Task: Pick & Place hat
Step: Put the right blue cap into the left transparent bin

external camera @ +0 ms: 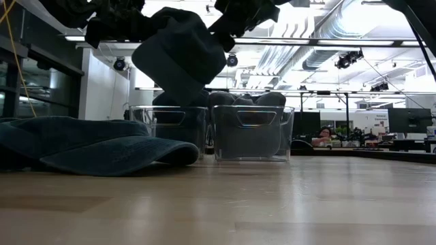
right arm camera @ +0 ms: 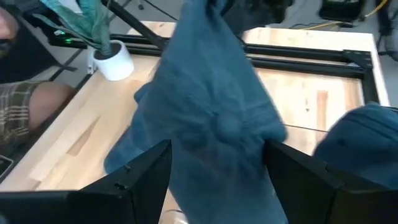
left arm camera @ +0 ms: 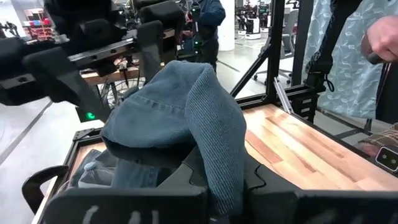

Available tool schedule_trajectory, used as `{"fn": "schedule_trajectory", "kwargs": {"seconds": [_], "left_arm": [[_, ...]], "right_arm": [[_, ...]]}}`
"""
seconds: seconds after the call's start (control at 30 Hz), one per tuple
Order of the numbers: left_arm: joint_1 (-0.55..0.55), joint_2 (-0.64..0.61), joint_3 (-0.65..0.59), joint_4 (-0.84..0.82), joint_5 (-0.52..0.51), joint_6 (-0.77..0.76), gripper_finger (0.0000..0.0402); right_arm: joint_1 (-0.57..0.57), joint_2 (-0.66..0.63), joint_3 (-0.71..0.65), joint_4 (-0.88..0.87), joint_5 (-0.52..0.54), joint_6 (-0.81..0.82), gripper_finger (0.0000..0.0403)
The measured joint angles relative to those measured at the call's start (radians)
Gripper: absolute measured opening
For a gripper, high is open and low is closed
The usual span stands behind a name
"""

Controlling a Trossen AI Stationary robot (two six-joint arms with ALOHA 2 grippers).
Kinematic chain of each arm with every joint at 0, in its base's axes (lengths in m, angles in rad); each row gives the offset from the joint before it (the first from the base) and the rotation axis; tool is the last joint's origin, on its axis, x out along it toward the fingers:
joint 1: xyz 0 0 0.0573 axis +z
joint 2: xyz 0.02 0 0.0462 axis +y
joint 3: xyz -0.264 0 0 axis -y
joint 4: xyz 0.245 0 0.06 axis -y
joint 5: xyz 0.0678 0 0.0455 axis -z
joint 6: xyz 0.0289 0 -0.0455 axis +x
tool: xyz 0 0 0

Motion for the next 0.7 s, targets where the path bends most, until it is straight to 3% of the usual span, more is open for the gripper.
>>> {"fn": "schedule_trajectory", "kwargs": {"seconds": [0.13, 0.23, 0.37, 0.53, 0.7], "left_arm": [[0.000, 0.000, 0.000, 0.000, -0.004, 0.000, 0.0010], [0.000, 0.000, 0.000, -0.001, -0.062, -0.010, 0.0010], [0.000, 0.000, 0.000, -0.002, -0.080, -0.015, 0.0015], [0.000, 0.000, 0.001, -0.015, -0.095, -0.022, 0.0011], [0.000, 0.000, 0.001, -0.029, -0.104, -0.023, 0.0014]], "right_arm": [[0.013, -0.001, -0.023, 0.024, -0.026, -0.001, 0.0250], [0.020, 0.000, -0.024, 0.026, -0.059, -0.004, 0.0249], [0.030, -0.001, -0.024, 0.027, -0.079, -0.020, 0.0229], [0.031, -0.001, -0.024, 0.028, -0.080, -0.026, 0.0163], [0.031, -0.001, -0.023, 0.032, -0.076, -0.055, 0.0065]]}}
